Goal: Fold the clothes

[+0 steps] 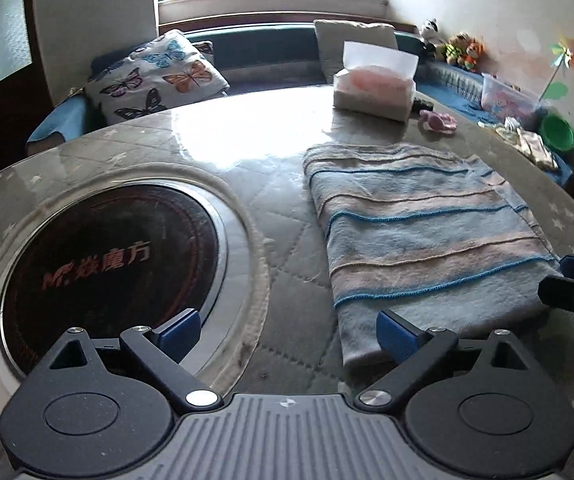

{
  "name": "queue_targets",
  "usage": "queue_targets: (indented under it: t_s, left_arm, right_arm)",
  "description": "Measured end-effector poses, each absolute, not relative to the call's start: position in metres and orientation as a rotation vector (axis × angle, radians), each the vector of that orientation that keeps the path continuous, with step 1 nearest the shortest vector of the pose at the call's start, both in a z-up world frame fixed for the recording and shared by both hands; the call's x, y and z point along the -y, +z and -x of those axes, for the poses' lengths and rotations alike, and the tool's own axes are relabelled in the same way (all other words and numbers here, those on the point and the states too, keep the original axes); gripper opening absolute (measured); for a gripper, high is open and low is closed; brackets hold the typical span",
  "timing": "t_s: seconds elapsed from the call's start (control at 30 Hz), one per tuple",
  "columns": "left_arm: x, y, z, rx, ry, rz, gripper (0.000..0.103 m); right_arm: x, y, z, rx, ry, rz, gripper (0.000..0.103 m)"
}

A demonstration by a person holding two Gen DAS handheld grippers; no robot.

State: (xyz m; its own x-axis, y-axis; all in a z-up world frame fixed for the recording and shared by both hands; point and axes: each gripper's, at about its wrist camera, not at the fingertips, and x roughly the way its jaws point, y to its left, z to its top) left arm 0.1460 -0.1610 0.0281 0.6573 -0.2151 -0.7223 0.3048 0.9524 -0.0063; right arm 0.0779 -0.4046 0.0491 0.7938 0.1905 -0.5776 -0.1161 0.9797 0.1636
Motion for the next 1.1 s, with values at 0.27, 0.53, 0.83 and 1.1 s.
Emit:
queue_targets:
  t_s: [0.27,0.53,0.83,1.1]
  left_arm:
    - [0.145,0.031,-0.122,-0.802,-0.282,-0.084,0.097]
    - [0.139,0.030,-0.088,-0.779,-0.318,-0.091,0.103]
    - [0.129,0.018,-0.065,-0.782,-0.317,-0.108,0.103]
    - [0.128,0.009,-0.055,-0.792,-0.320,-0.135,0.103]
  right_arm:
    - [0.389,0.043,-0.069,-0.607,0.106,-0.082,0.068]
    - [0.380,0.043,-0.032,-0.574,0.064,-0.131,0.095]
    - [0.368,0.034,-0.002,-0.584,-0.010,-0.134,0.103]
    - [0.353,0.022,0.008,-0.600,-0.057,-0.115,0.103]
